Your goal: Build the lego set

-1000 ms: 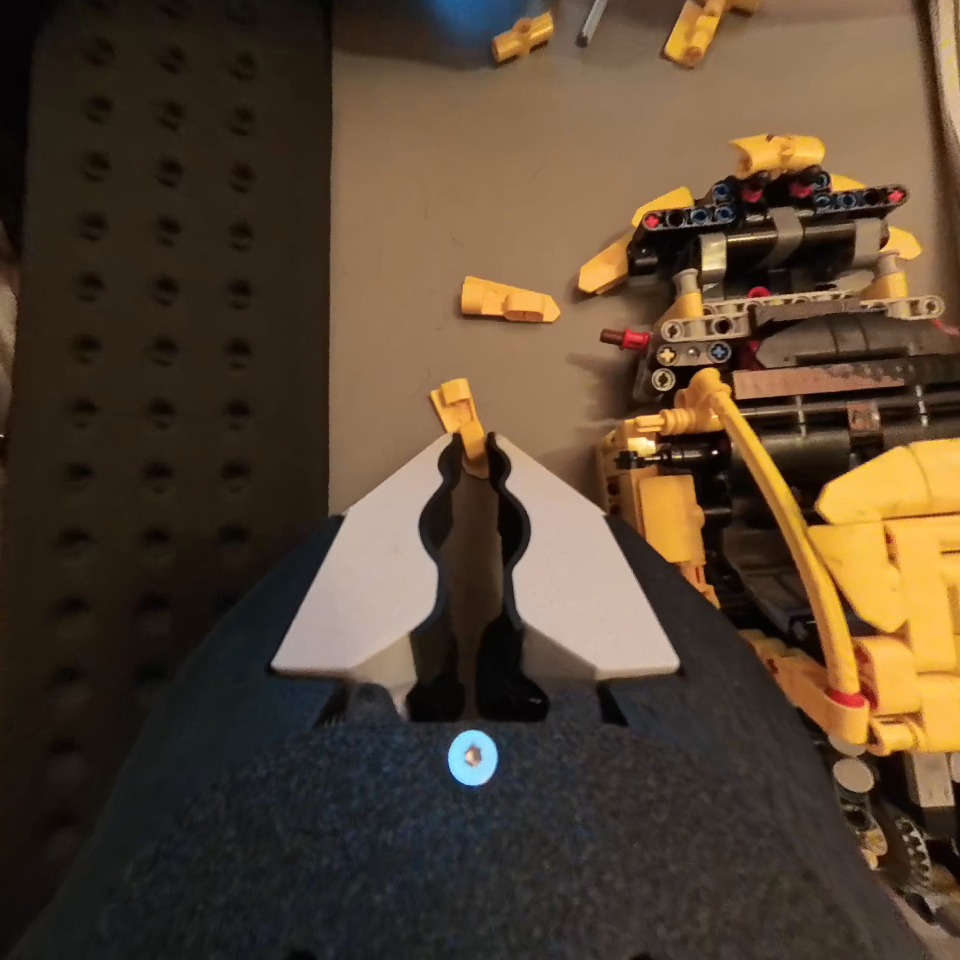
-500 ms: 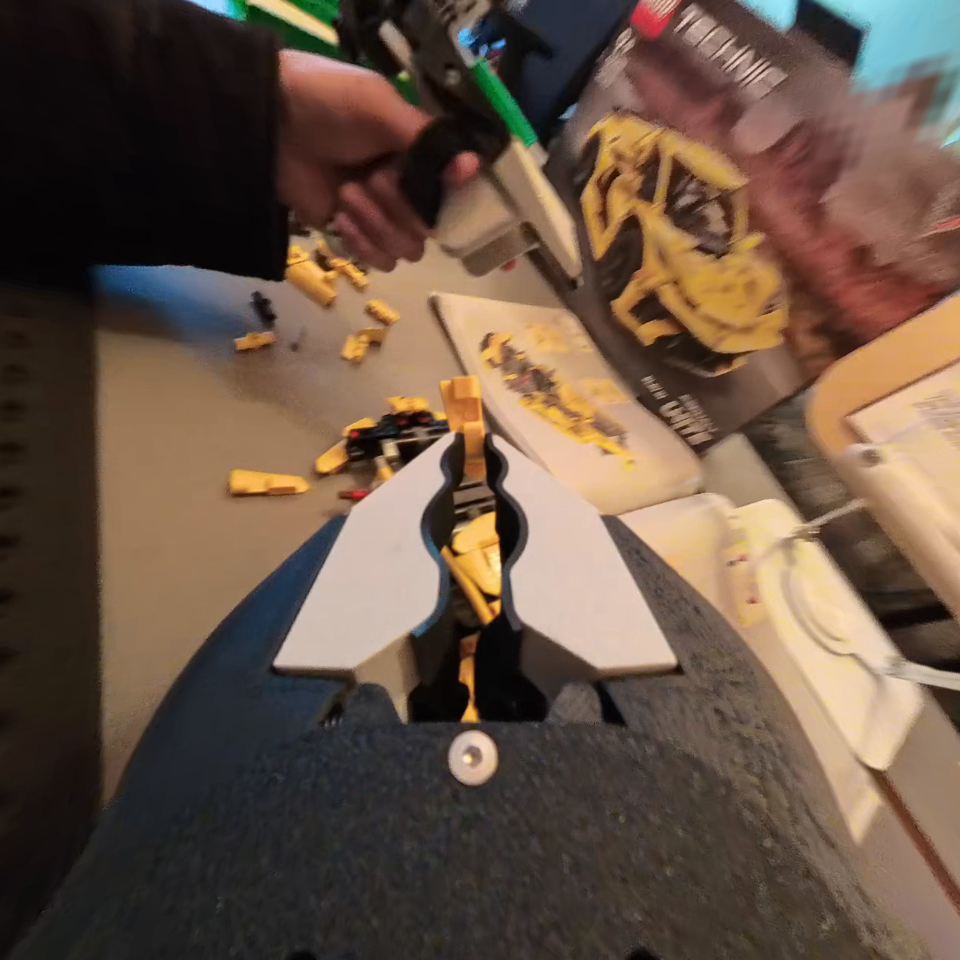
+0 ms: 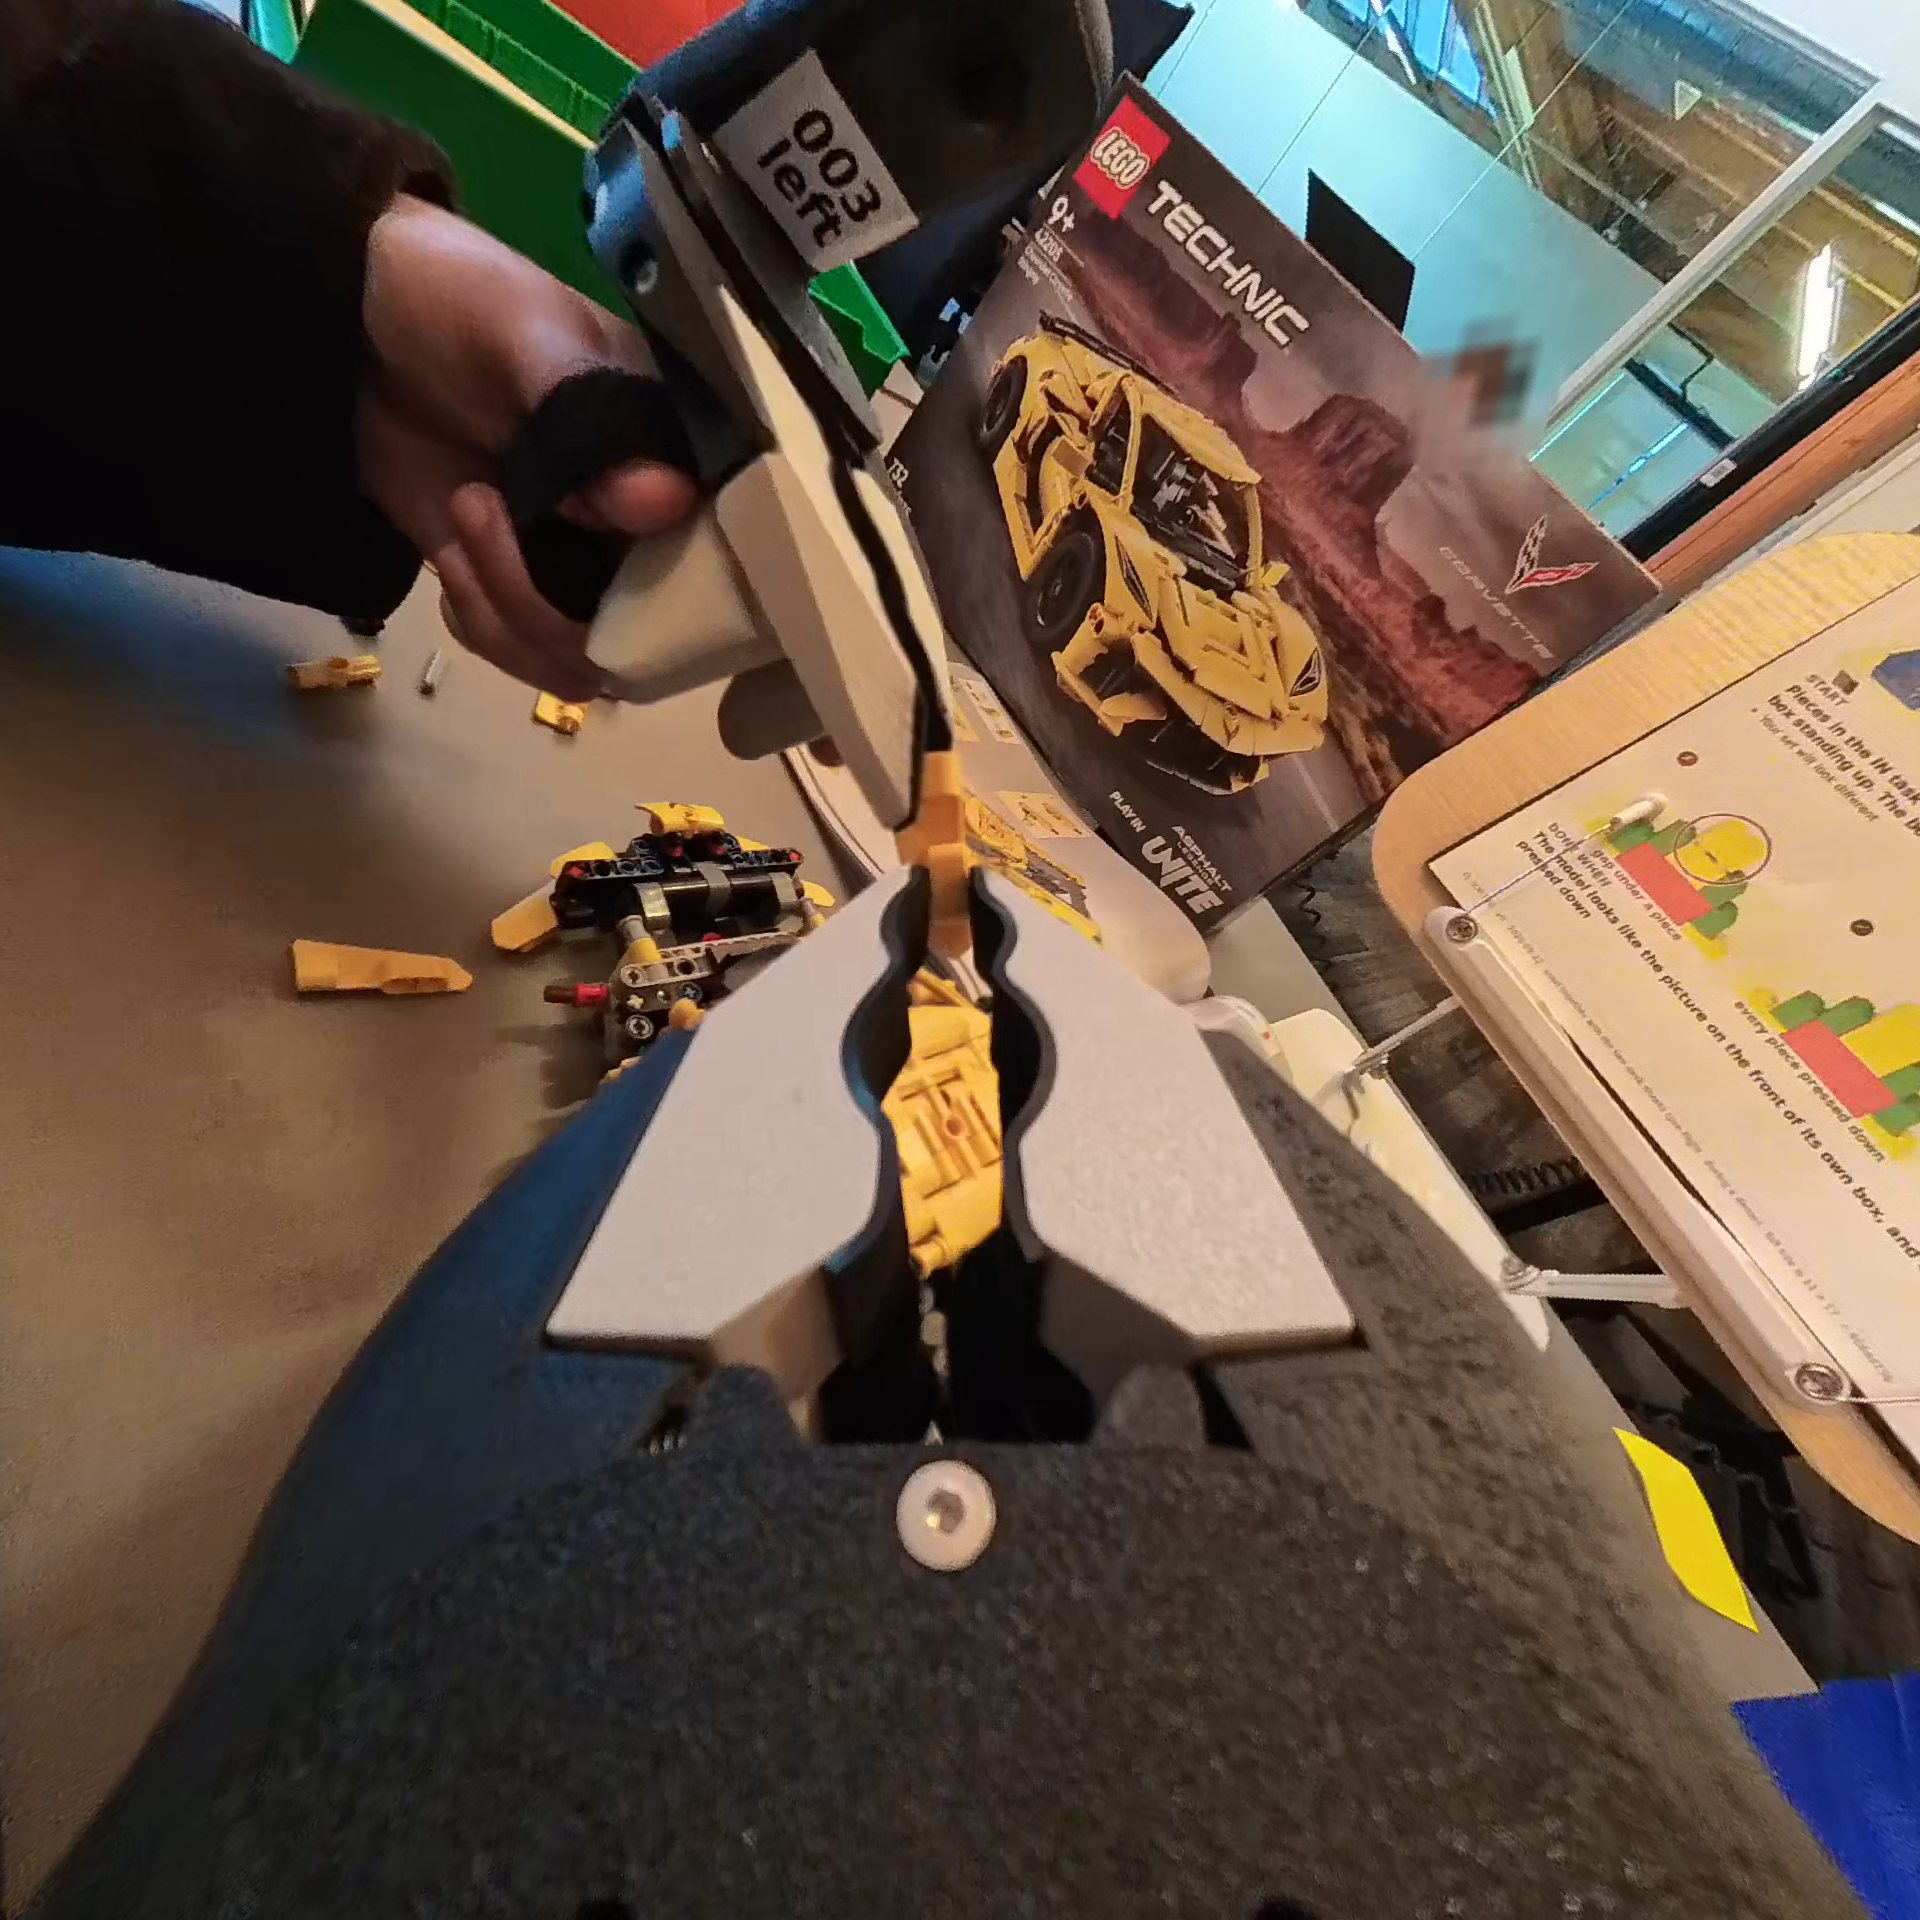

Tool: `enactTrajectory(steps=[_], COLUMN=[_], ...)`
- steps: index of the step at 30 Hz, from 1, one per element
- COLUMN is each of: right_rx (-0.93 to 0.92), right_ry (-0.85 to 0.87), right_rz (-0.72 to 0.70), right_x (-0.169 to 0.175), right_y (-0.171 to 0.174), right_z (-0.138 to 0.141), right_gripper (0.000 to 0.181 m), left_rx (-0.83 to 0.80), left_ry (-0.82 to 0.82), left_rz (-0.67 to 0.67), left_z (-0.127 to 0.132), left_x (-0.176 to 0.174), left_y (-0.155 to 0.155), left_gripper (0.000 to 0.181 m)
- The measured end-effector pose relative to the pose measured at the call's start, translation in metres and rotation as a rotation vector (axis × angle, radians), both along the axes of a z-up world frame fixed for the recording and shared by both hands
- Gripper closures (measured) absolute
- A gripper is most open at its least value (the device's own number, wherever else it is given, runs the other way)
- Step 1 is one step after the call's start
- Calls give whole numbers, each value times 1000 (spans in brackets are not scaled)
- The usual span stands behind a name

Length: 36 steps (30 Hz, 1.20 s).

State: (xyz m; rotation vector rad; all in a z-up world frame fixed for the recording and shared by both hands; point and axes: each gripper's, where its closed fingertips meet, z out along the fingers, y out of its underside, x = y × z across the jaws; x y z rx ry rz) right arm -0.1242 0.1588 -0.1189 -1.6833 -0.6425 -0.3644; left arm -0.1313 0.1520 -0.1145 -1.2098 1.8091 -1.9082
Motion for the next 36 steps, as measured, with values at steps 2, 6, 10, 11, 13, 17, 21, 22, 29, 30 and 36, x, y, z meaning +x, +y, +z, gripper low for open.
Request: enactTrajectory(steps=[2, 6, 10, 11, 13, 17, 21, 22, 29, 30, 36], right_rx=[-3, -4, -53, -81, -145, -188, -143, -143, -99, -98, -49], right_ry=[8, 236, 776, 906, 1120, 1365, 1382, 1386, 1468, 1465, 1533], right_rz=[-1, 18, 135, 173, 288, 448, 469, 476, 503, 496, 451], right_x=[1, 1, -2, -1, -4, -5, -4, -5, 5, 6, 26], right_y=[-1, -4, -7, -8, -11, -16, -17, -17, -22, -22, -21], right_z=[-1, 1, 15, 16, 20, 29, 32, 32, 34, 32, 29], right_gripper=[175, 173, 144, 143, 148, 162, 169, 170, 173, 175, 176], left_rx=[12, 37, 46, 47, 41, -8, -37, -55, -102, -90, -66], left_ry=[-6, -29, -116, -142, -192, -228, -215, -217, -221, -209, -146], left_rz=[3, 2, 16, 14, 16, -1, -12, -9, 51, 51, 71], left_z=[-1, -1, 9, 12, 18, 27, 26, 28, 31, 29, 18], left_x=[1, 0, 0, -1, -2, -4, 0, 2, 15, 16, 20], left_y=[-1, -1, -1, -3, -4, -8, -15, -17, -23, -24, -20], left_gripper=[173, 174, 174, 174, 174, 174, 174, 174, 174, 174, 174])
